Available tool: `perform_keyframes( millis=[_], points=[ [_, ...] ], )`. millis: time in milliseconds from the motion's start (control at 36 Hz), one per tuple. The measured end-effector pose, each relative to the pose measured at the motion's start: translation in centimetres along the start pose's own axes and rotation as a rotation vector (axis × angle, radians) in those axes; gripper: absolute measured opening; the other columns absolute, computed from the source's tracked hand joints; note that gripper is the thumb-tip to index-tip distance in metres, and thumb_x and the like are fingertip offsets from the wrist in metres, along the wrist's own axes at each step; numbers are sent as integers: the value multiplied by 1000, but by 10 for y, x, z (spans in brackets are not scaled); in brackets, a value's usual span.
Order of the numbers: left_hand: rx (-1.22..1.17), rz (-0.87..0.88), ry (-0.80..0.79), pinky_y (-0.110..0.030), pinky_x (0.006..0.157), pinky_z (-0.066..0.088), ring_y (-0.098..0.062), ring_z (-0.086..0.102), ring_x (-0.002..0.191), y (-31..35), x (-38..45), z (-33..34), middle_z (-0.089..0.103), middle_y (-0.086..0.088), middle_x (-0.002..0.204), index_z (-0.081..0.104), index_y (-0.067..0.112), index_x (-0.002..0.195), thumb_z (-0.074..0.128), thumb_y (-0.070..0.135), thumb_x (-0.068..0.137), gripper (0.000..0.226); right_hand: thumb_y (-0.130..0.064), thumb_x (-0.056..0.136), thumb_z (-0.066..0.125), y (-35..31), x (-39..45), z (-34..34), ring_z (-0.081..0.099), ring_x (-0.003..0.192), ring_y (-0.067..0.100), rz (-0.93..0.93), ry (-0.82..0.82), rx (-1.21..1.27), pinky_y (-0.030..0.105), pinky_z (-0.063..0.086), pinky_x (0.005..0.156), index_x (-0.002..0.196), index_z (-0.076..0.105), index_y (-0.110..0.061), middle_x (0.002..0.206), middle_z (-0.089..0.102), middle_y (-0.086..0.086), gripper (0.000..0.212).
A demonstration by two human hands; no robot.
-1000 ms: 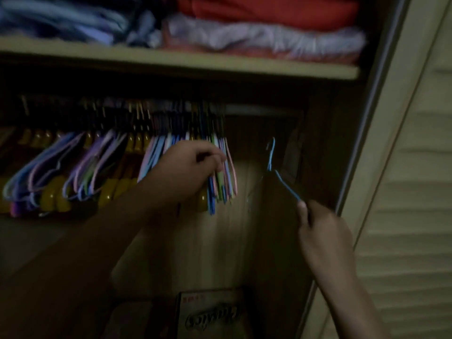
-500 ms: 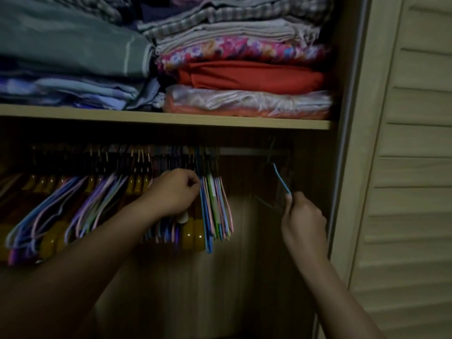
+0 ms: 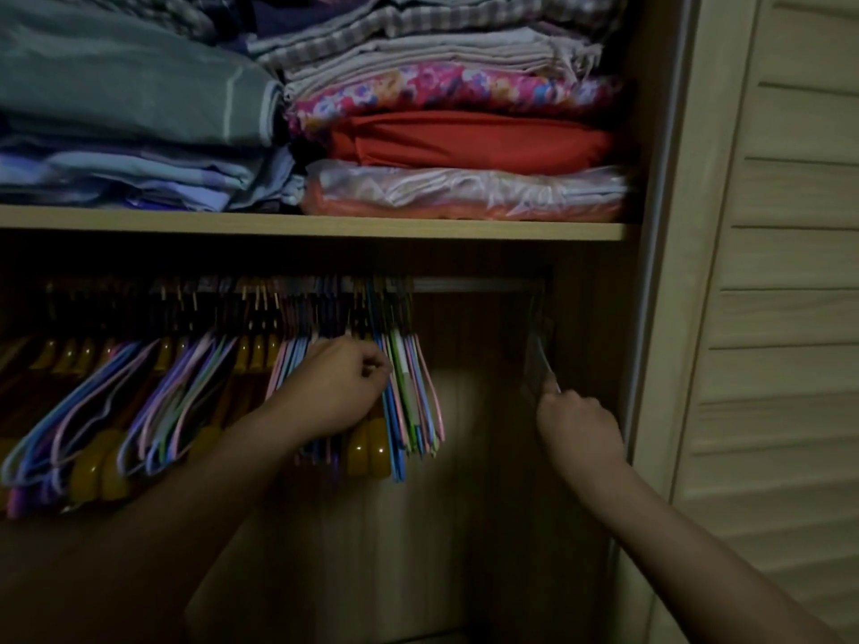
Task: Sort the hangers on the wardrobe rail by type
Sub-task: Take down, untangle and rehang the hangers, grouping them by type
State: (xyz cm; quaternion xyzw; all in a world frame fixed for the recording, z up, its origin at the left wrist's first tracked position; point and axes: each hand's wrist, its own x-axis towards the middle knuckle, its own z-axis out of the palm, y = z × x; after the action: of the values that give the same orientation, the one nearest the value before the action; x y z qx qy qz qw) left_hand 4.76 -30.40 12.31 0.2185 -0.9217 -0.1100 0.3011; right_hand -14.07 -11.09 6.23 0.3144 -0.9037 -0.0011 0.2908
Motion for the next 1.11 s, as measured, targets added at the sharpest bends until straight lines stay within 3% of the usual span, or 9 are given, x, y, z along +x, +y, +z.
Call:
perform_keyframes(
  millis=[167,278,389,528,639,694,889,1028,1111],
  points=[
    [28,-10,-36,-38,95,51,-13,54,108,-7,-1,9,60,8,117,67,33,111,54,36,99,19,-1,98,46,2,6,2,69,94,23,-16,-96,-108,30,51,64,145,39,-4,113,66,9,48],
    [51,-24,-36,-41,98,49,-14,51,113,-10,-5,10,58,10,115,65,36,110,53,38,98,17,-16,91,64,-1,5,-20,47,119,32,31,-132,-79,36,52,83,142,42,-11,137,39,16,56],
    [82,-28,-19,-38,102,45,-14,46,117,-15,-10,10,54,9,115,65,33,115,53,36,99,20,-27,95,60,-18,-7,-39,45,125,27,-66,-39,316,39,49,97,136,50,-19,136,44,8,43],
    [193,3,64,-34,107,35,-12,39,125,-15,-17,14,54,9,126,61,34,120,49,34,100,23,-39,102,47,-64,-8,-40,59,80,3,8,-147,1075,23,48,67,115,59,-33,93,60,-14,19],
    [238,19,102,-32,110,31,-10,36,128,-17,-17,16,52,11,131,59,34,126,45,35,102,28,-34,102,49,-88,-3,-35,58,88,2,115,-192,1393,28,53,85,116,57,-30,92,56,-18,16],
    [236,21,107,-32,110,32,-8,37,127,-19,-18,16,52,12,130,59,34,125,45,35,102,28,-30,101,51,-96,0,-31,61,92,7,167,-186,1454,35,54,89,124,58,-22,97,61,-12,25],
    [207,15,124,-27,99,33,-6,38,119,-32,-20,17,55,13,123,63,33,118,48,33,100,23,-21,101,52,-104,1,-27,67,77,14,210,-228,1503,38,57,75,133,52,-21,84,65,-2,32],
    [199,8,125,-26,92,31,-6,38,117,-39,-22,17,56,14,119,64,34,112,50,32,99,19,-20,101,51,-103,2,-22,66,72,7,178,-165,1464,19,52,55,131,54,-23,87,65,-6,30],
    [197,12,124,-25,91,30,-7,39,118,-40,-23,17,56,13,119,65,33,112,51,31,99,20,-21,101,50,-101,4,-17,64,77,1,172,-70,1424,17,53,58,128,54,-25,93,62,-15,27]
  ],
)
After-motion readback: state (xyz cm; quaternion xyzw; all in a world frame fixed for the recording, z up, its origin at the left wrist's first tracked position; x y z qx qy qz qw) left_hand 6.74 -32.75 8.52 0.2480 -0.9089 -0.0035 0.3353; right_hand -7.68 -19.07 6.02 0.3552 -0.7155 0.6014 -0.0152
